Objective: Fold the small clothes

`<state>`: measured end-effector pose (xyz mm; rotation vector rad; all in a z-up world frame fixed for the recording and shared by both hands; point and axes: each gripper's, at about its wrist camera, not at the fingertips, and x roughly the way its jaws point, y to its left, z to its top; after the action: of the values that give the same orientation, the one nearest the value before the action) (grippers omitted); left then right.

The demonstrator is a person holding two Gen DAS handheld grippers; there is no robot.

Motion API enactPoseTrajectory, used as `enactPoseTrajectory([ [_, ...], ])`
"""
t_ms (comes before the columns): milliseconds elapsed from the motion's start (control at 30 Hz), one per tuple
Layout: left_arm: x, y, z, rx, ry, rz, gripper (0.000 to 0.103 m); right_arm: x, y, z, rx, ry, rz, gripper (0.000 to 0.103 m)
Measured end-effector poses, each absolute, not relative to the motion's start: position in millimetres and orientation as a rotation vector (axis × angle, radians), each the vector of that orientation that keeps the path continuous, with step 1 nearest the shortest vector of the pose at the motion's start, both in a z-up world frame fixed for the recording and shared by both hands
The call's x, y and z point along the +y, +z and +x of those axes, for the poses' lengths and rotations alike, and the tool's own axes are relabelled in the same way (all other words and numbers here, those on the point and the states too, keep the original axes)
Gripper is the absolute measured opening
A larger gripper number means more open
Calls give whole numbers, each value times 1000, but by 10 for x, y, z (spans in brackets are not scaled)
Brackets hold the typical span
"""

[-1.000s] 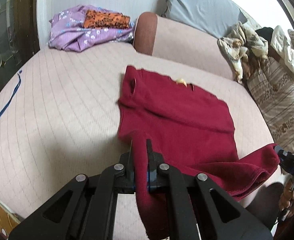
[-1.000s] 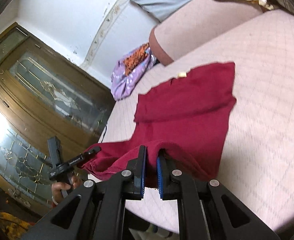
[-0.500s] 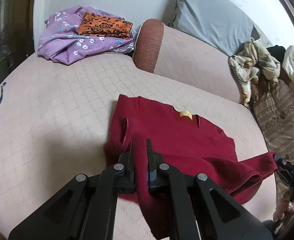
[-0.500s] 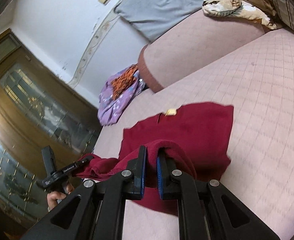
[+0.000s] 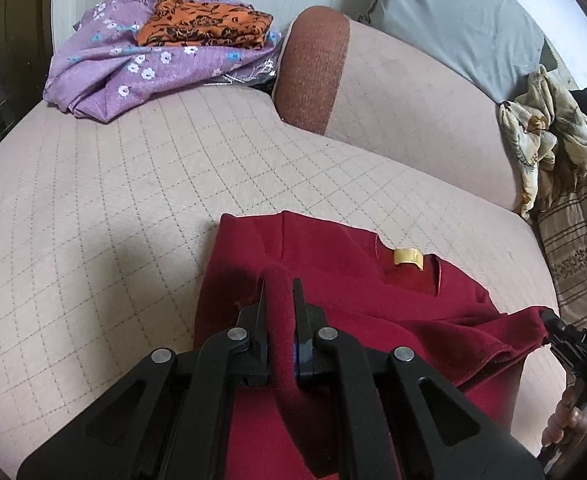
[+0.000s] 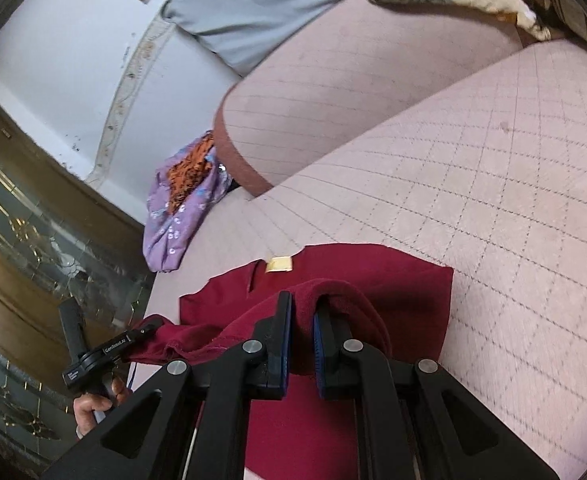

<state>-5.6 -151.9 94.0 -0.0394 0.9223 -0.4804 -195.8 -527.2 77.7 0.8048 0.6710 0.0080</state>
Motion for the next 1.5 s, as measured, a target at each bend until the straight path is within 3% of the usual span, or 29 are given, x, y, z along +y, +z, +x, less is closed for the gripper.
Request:
enactPoseTrajectory([
  [700,-1398,981,-90,896,-485,-55,4,-5056,1030,-1955,613,-14,616,9],
  [1500,-1621,744,278,955,-486,-69,4,-5237,851,-1522,653,-77,601,9],
])
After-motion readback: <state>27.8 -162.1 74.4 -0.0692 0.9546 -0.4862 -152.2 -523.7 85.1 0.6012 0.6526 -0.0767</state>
